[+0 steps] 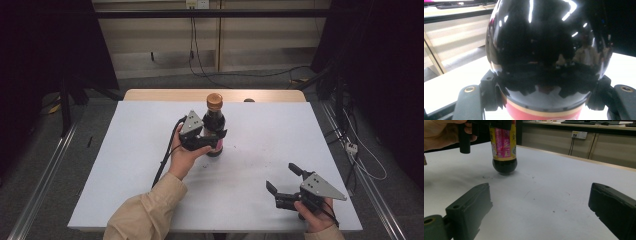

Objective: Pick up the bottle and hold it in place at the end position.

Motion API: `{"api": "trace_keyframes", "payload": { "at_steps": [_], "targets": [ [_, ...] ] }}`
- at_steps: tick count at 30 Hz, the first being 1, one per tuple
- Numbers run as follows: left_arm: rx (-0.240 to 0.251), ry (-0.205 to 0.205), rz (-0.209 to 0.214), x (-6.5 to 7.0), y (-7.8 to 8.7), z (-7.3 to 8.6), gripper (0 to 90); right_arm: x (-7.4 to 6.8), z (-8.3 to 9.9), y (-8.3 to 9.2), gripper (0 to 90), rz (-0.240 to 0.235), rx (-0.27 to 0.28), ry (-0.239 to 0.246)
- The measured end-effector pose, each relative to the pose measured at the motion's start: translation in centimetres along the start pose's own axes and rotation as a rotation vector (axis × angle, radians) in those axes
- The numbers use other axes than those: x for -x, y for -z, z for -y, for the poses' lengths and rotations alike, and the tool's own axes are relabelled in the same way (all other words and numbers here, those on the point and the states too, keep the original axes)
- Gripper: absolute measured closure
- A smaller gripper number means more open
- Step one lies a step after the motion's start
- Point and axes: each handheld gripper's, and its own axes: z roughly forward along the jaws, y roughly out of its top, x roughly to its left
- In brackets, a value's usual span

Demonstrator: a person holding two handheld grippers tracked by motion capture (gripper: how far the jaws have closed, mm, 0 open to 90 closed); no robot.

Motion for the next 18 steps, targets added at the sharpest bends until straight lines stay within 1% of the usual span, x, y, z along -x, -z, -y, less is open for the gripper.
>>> {"api": "trace_keyframes", "payload": {
  "at_steps": [1, 2, 3, 4, 5, 13, 18],
  "targets": [
    [0.003, 0.009, -0.011, 0.0, -0.1, 0.1, 30.5, 0.0, 0.0, 0.1, 3.6, 0.004, 0.001, 0.003],
    [-0.003, 0.006, -0.005, -0.1, -0.2, 0.1, 30.5, 0.0, 0.0, 0.1, 3.6, 0.004, 0.001, 0.003],
    [-0.007, 0.002, -0.007, -0.2, -0.3, 0.1, 30.5, 0.0, 0.0, 0.1, 3.6, 0.003, 0.001, 0.000],
    [-0.011, 0.006, -0.017, -0.3, -0.3, 0.2, 30.5, 0.0, 0.0, 0.1, 3.6, 0.003, 0.001, 0.000],
    [-0.012, 0.002, -0.011, -0.4, -0.4, 0.2, 30.5, 0.0, 0.0, 0.2, 3.6, 0.004, 0.001, 0.000],
    [-0.004, 0.019, -0.032, -0.8, -0.8, 0.4, 30.5, 0.0, 0.1, 0.1, 3.6, 0.002, 0.000, 0.003],
    [-0.005, 0.010, -0.037, -0.8, -1.3, 0.5, 30.5, -0.1, 0.0, 0.1, 3.6, -0.001, -0.001, 0.006]
  ]
}}
